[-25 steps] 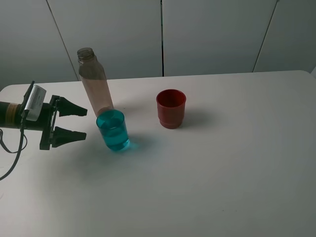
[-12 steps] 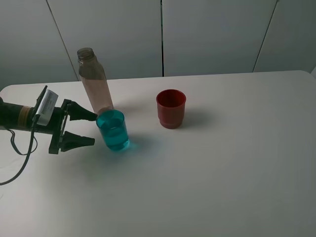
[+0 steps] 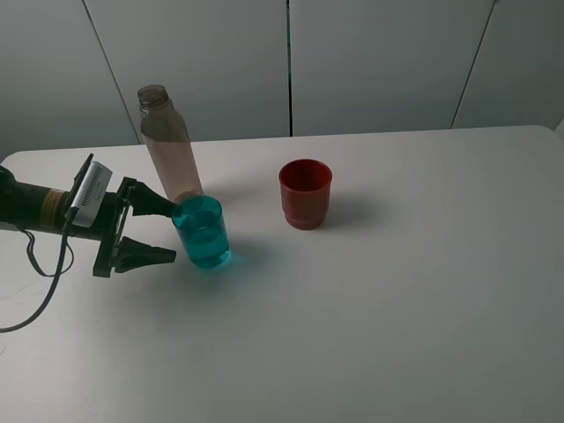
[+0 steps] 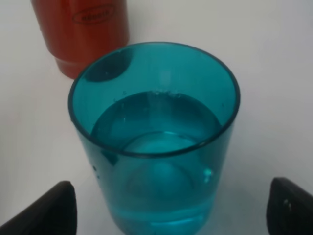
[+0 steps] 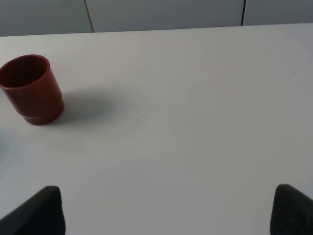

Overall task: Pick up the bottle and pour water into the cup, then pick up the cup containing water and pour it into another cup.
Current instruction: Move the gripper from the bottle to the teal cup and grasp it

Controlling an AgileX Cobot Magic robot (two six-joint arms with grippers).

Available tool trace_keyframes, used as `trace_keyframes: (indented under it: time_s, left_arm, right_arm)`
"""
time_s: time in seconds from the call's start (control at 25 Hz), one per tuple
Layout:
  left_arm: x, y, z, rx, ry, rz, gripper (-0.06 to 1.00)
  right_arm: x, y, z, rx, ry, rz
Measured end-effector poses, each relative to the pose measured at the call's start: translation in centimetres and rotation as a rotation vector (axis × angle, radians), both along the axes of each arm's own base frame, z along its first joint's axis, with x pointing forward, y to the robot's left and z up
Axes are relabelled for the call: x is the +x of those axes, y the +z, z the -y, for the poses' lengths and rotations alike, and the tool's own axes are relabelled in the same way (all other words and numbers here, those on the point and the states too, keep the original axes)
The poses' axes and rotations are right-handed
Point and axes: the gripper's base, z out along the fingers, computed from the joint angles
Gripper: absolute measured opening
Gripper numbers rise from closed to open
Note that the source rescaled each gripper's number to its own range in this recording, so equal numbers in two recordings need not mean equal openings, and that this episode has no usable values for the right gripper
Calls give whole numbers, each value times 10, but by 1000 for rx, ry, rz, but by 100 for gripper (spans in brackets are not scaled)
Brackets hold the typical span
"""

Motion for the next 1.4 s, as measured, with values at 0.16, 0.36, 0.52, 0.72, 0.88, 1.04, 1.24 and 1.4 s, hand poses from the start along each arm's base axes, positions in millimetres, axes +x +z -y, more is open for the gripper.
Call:
trace_keyframes:
  time_s: [0.16,0.36,0.52,0.72,0.88,1.04,1.24,1.4]
  left_arm:
    - [0,-1,1,1,-3,-1,97]
    - [-1,-6,6,-4,-9,-19,97]
    - [1,-10,13,-13,-8,-28,97]
    - [5,-14,20,-27,4,-33,97]
    - [5,-17,21,-29,1,-26,97]
    - [6,-17,24,-32,2,1,97]
    - [7,-16,30,-43,7,6,97]
    - [7,-15,35,-48,6,7,97]
  right_arm:
    - [0,0,0,0,0,0]
    - [0,0,0,0,0,0]
    - [0,0,0,0,0,0]
    - [0,0,0,-5,3,1]
    - [0,0,0,0,0,0]
    - [0,0,0,0,0,0]
    - [0,0,0,0,0,0]
    - [0,0,0,0,0,0]
